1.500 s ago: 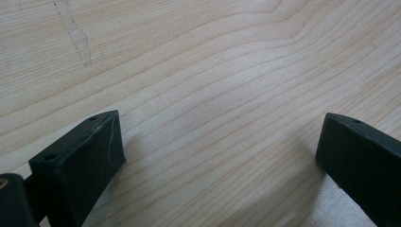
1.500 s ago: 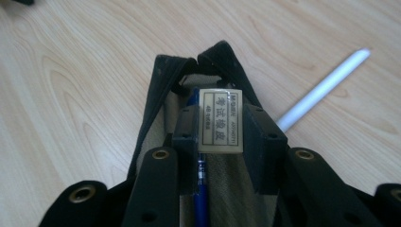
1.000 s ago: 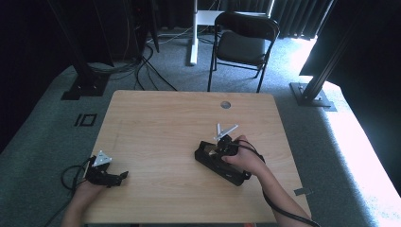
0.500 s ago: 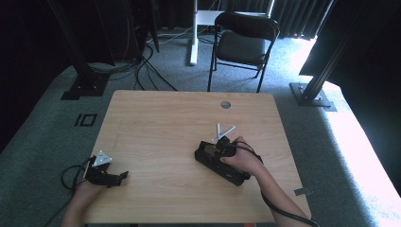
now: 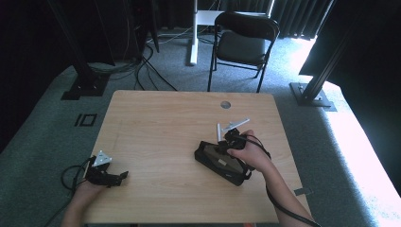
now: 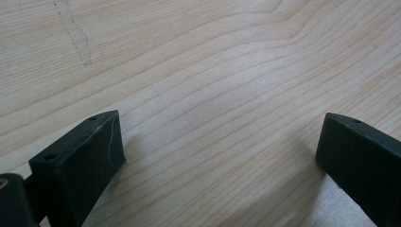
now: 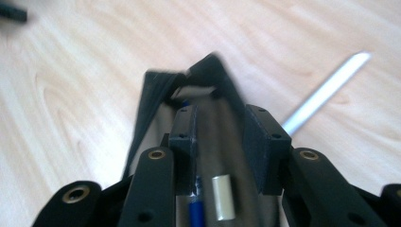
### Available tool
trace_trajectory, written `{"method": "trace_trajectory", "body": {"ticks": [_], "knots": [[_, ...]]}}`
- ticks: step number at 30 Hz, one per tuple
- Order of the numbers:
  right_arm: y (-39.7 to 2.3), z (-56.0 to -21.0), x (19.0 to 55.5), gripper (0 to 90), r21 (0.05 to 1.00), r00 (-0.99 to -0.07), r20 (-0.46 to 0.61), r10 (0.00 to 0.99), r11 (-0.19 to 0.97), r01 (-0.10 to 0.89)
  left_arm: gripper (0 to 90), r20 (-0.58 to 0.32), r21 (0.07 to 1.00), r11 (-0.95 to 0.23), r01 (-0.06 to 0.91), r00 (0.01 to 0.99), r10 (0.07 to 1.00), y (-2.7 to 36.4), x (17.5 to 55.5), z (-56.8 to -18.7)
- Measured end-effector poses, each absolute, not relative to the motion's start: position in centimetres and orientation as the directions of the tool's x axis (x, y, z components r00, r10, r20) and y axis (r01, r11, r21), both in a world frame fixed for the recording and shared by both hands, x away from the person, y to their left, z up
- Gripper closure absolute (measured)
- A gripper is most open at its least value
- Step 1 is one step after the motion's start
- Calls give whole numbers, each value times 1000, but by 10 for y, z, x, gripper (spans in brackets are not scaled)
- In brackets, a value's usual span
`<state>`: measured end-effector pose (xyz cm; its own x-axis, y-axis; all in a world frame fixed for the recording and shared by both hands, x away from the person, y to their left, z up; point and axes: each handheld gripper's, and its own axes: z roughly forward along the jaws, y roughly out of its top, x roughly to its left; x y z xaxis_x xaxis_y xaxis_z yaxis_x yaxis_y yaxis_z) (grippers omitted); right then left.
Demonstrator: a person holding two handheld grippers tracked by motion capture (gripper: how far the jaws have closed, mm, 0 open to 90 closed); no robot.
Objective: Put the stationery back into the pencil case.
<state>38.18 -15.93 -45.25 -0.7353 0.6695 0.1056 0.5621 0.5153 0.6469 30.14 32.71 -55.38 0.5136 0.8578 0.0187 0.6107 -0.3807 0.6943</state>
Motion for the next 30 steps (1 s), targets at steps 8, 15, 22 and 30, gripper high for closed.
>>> {"method": "trace_trajectory", "body": {"ticks": [8,15,22,30], "knots": [[-172,-460,408,658,661,-645,77,761,445,604,21,19,694,-381,611,514,858,327,301,-554],[-174,-477,434,647,655,-578,87,811,391,647,21,18,694,-381,611,514,858,327,301,-554],[-163,-494,455,644,619,-556,90,826,391,681,21,18,694,-380,611,514,858,327,301,-554],[-153,-512,468,645,565,-536,80,841,405,719,21,18,694,-381,611,514,858,327,301,-554]]}}
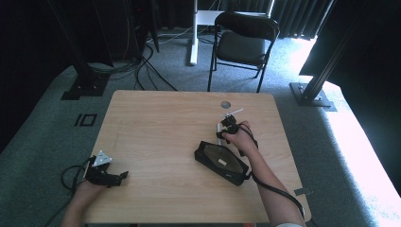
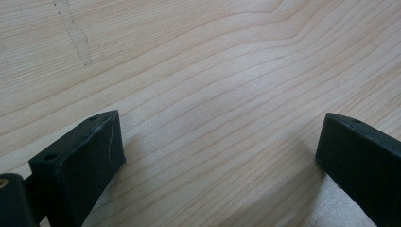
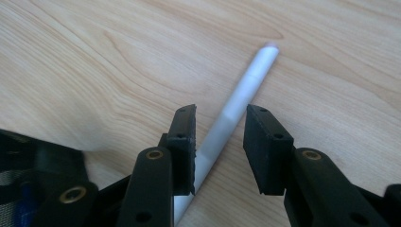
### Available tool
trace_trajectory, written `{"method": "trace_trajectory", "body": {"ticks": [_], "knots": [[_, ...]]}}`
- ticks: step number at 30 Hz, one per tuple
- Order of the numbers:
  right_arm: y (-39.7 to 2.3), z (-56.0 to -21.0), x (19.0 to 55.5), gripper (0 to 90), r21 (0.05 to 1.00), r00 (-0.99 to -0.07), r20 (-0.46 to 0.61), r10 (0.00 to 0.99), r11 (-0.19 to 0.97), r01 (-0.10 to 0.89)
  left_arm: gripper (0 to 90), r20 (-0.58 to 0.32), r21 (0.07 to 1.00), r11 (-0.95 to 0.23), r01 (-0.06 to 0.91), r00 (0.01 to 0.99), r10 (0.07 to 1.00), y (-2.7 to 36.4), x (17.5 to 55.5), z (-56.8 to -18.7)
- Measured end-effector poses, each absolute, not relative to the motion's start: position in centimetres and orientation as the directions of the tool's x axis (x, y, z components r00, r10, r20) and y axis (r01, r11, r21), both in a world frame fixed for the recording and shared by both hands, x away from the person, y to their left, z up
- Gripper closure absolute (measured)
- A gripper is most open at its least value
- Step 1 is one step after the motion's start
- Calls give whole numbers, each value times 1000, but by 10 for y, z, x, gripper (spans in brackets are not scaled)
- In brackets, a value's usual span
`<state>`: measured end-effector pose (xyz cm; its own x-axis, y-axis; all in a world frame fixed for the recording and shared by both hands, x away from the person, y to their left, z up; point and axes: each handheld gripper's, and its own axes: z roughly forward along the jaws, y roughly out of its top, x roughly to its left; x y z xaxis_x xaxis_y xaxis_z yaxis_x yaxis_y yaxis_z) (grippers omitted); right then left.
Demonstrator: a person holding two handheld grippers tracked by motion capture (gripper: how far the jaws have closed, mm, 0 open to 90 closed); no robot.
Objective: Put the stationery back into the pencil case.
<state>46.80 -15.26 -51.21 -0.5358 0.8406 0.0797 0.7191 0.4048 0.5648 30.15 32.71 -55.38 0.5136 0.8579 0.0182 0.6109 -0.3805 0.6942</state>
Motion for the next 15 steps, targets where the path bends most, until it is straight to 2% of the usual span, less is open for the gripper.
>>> {"method": "trace_trajectory", "body": {"ticks": [2,10,15], "knots": [[-151,-515,469,674,563,-526,84,846,395,726,21,18,694,-381,611,514,858,327,301,-554],[-151,-525,473,693,531,-506,78,859,394,750,21,18,694,-381,611,514,858,327,301,-554],[-154,-526,473,770,525,-499,52,865,402,750,21,18,694,-381,611,514,858,327,301,-554]]}}
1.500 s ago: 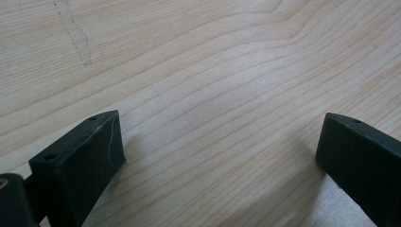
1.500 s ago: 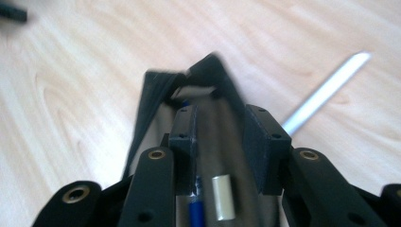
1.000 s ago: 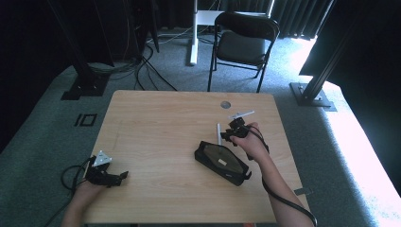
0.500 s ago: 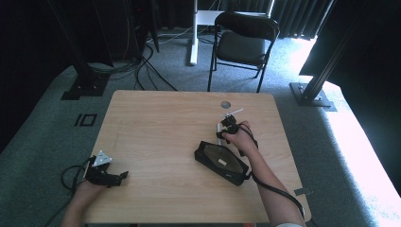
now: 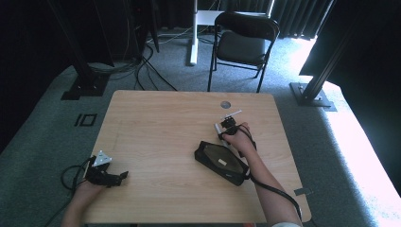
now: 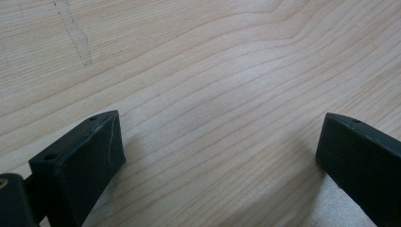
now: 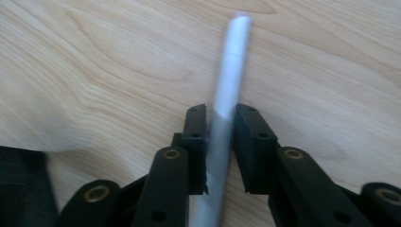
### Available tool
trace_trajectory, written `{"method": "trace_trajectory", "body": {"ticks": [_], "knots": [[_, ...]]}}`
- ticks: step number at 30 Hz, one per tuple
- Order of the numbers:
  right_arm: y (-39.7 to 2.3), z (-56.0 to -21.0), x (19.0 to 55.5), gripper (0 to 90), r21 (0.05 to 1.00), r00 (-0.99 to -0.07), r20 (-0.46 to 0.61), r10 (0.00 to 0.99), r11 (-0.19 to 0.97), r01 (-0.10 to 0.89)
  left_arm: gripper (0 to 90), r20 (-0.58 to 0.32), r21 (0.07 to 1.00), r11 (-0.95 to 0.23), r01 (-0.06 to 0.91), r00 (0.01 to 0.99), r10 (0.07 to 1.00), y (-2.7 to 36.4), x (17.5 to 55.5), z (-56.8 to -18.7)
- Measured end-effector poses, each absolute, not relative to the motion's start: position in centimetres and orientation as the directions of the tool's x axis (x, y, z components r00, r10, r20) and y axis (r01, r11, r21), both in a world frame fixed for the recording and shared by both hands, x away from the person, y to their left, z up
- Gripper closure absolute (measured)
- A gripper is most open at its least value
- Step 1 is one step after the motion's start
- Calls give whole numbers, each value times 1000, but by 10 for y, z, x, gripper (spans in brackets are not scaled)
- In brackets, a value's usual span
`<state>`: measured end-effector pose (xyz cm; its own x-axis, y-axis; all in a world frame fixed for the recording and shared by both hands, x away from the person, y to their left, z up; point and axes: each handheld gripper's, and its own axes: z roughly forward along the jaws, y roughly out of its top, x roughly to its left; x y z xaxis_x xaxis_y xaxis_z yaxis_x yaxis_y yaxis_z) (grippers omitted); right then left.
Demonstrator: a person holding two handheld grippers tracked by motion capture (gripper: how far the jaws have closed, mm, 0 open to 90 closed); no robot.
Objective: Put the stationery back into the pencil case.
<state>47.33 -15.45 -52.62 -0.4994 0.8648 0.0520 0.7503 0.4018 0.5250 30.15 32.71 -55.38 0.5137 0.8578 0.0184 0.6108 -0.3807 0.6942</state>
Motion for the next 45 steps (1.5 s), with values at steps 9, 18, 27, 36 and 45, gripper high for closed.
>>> {"method": "trace_trajectory", "body": {"ticks": [9,18,27,36,45], "knots": [[-165,-521,473,784,529,-477,61,877,377,760,20,18,694,-381,611,514,858,327,301,-554],[-186,-493,466,784,571,-472,110,875,333,750,21,18,694,-380,611,513,858,327,301,-554],[-197,-472,452,784,609,-507,106,855,348,713,21,19,694,-380,612,512,859,327,302,-554],[-201,-449,433,784,648,-535,118,837,343,680,21,18,694,-380,612,512,859,327,301,-554],[-198,-418,407,784,700,-614,101,783,383,603,21,18,694,-377,613,509,861,327,302,-554]]}}
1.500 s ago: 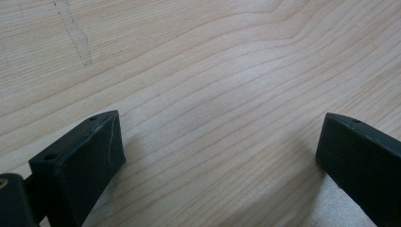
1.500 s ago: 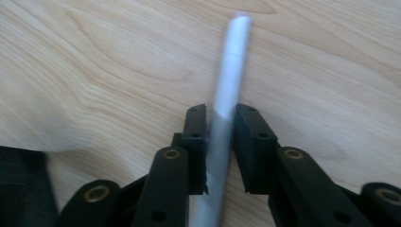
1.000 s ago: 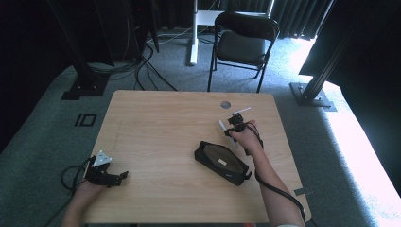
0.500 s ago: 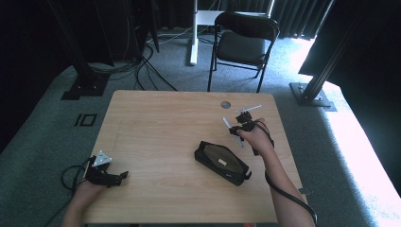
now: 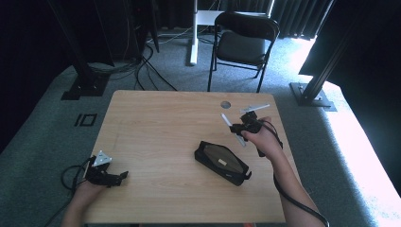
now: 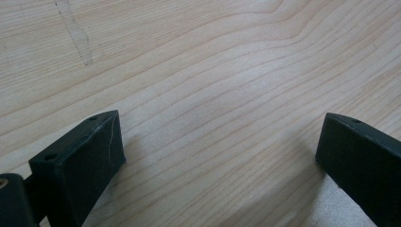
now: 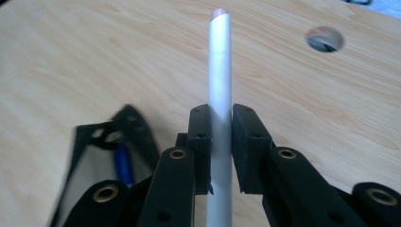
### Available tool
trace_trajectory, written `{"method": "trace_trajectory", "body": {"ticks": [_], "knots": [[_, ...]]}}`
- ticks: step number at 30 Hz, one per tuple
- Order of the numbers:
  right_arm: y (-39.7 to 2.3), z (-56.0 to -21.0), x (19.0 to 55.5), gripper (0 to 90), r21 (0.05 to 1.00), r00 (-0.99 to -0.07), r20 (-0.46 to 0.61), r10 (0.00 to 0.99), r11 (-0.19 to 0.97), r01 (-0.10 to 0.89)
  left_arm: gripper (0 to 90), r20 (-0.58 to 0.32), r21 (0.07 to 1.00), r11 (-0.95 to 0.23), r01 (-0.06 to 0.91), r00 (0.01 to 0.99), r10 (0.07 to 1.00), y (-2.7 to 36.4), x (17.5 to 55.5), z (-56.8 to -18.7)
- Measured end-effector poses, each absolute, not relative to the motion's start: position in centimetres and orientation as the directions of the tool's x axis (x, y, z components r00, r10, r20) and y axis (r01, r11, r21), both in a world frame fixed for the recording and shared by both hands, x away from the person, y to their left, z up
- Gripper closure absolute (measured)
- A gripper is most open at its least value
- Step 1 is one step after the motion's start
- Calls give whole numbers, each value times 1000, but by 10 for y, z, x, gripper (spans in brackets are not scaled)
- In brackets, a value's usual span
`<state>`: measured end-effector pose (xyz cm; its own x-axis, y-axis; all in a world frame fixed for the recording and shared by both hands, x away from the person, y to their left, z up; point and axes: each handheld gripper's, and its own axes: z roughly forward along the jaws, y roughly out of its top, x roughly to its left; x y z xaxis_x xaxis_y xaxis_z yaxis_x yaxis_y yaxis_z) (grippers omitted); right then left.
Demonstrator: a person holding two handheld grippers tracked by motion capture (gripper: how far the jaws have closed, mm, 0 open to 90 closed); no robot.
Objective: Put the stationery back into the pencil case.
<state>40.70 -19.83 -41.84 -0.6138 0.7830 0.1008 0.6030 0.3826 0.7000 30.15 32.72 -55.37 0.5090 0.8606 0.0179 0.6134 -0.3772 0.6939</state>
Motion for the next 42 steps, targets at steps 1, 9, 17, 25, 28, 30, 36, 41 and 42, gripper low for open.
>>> {"method": "trace_trajectory", "body": {"ticks": [1,9,17,25,28,30,36,41,42], "knots": [[-198,-417,405,784,706,-620,103,778,382,597,21,18,694,-376,614,508,861,327,302,-554],[-188,-411,391,784,718,-698,134,704,416,558,21,17,694,-376,614,508,861,327,302,-554],[-174,-420,380,784,699,-745,139,652,468,540,21,19,693,-378,614,508,861,327,302,-554],[-162,-442,374,784,645,-774,130,620,540,541,21,18,694,-377,614,508,861,327,302,-554],[-159,-449,373,784,625,-778,127,615,559,545,21,18,694,-377,614,508,861,327,302,-554],[-158,-452,373,784,618,-781,130,611,566,545,21,18,694,-377,614,508,861,327,302,-554],[-151,-462,372,784,580,-793,106,599,611,539,21,18,694,-377,614,508,861,327,302,-554],[-148,-469,371,784,545,-802,88,591,645,536,21,18,694,-377,614,508,861,327,302,-554],[-147,-472,371,784,539,-799,88,595,646,540,21,18,694,-377,614,508,861,327,302,-554]]}}
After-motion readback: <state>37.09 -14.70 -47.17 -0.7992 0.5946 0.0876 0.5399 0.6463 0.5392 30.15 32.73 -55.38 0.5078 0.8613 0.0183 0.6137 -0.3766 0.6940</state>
